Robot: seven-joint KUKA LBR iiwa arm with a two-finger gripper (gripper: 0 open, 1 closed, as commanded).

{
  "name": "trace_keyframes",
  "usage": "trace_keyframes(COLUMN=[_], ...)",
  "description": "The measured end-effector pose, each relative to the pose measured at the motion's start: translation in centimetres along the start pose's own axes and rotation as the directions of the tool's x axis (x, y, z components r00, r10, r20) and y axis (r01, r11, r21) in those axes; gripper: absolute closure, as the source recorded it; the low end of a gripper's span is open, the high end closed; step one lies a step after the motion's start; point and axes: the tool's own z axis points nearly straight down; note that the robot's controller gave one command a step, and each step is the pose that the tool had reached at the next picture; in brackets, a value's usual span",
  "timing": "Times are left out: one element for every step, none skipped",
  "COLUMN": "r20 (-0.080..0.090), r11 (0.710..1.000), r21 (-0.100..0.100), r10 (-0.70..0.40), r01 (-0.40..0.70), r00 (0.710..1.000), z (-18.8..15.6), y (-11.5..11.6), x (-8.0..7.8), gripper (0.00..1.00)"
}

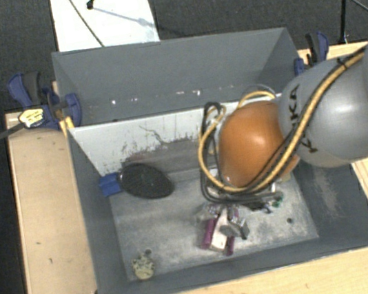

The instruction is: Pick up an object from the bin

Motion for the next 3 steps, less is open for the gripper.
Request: trace_keyframes(r20=[0.021,0.012,0.023], r11=[0.999,0.864,0.931], r21=[0.008,-0.004,0.001], r10=[0.038,0.503,0.365], r01=[-0.038,-0.503,-0.365], r00=[0.999,0.864,0.931], z=[-10.6,-5.1,-16.7], y=[1.3,1.4,1.1], x=[-0.1,-0.6,-3.2], gripper=[1.0,1.0,1.0])
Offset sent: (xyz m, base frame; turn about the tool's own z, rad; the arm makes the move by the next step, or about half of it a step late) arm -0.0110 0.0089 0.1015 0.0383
